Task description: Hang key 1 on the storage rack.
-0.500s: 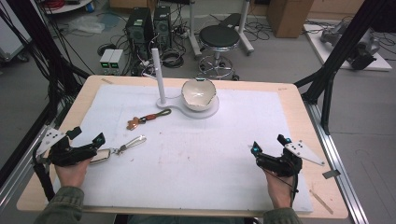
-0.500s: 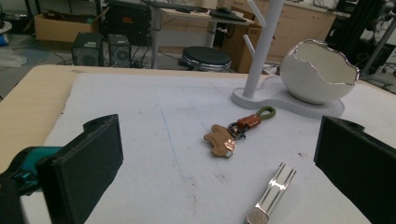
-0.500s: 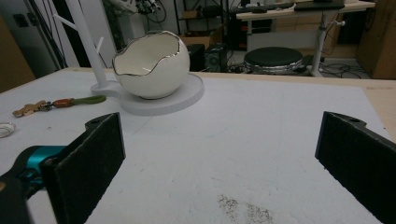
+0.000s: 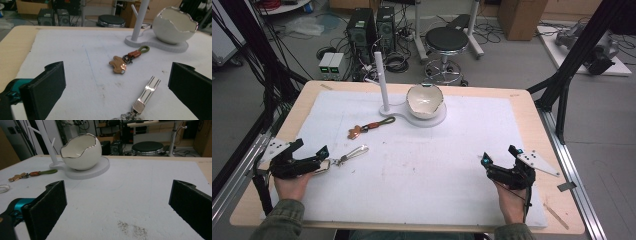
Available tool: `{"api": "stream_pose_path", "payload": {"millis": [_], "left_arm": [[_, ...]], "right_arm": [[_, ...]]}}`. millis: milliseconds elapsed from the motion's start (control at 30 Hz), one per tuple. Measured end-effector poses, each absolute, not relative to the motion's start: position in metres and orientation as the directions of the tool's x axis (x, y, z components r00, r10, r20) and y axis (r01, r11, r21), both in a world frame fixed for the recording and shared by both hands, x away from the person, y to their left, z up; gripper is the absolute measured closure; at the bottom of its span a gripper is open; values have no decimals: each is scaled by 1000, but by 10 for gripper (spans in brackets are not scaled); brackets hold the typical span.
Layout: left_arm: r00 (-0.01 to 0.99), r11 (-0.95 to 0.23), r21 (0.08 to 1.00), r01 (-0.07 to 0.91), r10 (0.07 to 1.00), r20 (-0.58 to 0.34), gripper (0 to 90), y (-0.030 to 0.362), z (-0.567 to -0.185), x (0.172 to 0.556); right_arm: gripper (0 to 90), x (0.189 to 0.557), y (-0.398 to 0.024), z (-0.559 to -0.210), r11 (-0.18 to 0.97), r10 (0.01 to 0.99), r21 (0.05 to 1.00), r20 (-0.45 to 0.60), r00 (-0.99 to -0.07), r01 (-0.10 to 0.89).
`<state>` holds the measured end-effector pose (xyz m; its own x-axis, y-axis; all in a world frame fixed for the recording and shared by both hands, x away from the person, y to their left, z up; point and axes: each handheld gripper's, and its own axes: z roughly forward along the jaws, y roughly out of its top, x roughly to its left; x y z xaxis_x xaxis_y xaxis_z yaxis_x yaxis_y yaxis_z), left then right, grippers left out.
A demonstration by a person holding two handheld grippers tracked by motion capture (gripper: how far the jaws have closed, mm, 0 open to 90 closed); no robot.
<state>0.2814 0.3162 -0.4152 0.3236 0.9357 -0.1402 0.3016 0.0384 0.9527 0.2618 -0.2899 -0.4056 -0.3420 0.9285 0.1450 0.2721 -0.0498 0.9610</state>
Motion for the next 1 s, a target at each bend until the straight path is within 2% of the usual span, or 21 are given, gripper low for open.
{"api": "stream_pose_path", "payload": {"millis": [100,300,467,667,1000], "left_arm": [[325,36,949,314,935,-143,17,315,-414,283],[357,-40,942,334,930,-87,17,310,-409,286],[350,-31,940,340,932,-96,17,312,-404,291],[383,-91,939,332,923,-46,17,304,-393,302],[400,-109,924,368,915,-51,17,300,-383,321]], "right_arm": [[4,262,-290,-407,-59,926,957,158,-342,284],[4,262,-290,-407,-68,925,955,168,-340,287],[3,262,-293,-407,-90,923,954,187,-335,286],[4,262,-291,-407,-86,922,954,185,-340,286],[4,263,-291,-408,-92,921,951,194,-339,294]]}}
